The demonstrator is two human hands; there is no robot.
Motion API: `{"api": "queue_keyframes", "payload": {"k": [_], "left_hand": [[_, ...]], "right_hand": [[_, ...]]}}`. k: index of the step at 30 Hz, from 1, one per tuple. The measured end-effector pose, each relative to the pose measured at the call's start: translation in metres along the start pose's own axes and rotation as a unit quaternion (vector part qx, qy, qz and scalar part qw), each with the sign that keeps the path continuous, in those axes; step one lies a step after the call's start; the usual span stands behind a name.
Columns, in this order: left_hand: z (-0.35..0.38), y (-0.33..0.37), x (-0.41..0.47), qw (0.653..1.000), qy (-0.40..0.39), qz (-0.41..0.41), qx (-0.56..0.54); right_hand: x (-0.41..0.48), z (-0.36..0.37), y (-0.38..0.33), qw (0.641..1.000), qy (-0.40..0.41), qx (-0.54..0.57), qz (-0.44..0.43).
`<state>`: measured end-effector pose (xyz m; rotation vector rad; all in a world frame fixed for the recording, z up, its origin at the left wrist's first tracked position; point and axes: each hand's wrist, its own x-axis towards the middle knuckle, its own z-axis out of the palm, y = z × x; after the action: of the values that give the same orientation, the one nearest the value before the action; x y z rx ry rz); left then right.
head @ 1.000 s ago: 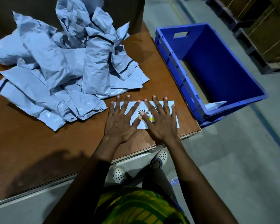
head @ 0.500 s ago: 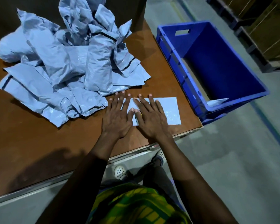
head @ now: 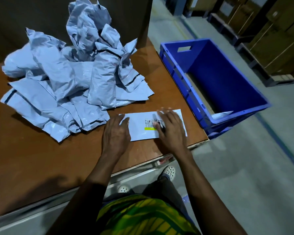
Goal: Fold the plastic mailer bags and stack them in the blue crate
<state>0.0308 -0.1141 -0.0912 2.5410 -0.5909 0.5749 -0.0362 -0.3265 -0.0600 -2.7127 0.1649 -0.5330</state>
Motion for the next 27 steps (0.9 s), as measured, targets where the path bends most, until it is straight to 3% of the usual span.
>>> {"api": "queue_keyframes", "payload": {"k": [3,8,11,15,22,27], "left_hand": [[-0.012,0.005,-0.010,1.000,0.017,-0.002,0.021],[-0.031,0.008,-0.037,0.999,-0.017,-0.006,0.045],[-0.037,0.009,-0.040,0.998,-0.019,-0.019,0.056],[-0.043,0.007,-0.042,0.997,-0.032,-0.021,0.072],[-0.049,0.005,-0.049,0.994,-0.024,-0.062,0.091],[-0.053,0.009,-0.052,0.993,-0.034,-0.065,0.096]], "right_hand": [[0.004,0.014,-0.030,0.994,-0.045,0.055,-0.084],[0.008,0.020,-0.033,0.993,-0.045,0.088,-0.062],[0.042,0.031,-0.046,0.982,-0.056,0.108,-0.144],[0.068,0.062,-0.054,0.956,-0.139,0.100,-0.238],[0.064,0.055,-0.065,0.949,-0.177,-0.043,-0.255],[0.033,0.046,-0.057,0.972,-0.108,-0.044,-0.204]]}}
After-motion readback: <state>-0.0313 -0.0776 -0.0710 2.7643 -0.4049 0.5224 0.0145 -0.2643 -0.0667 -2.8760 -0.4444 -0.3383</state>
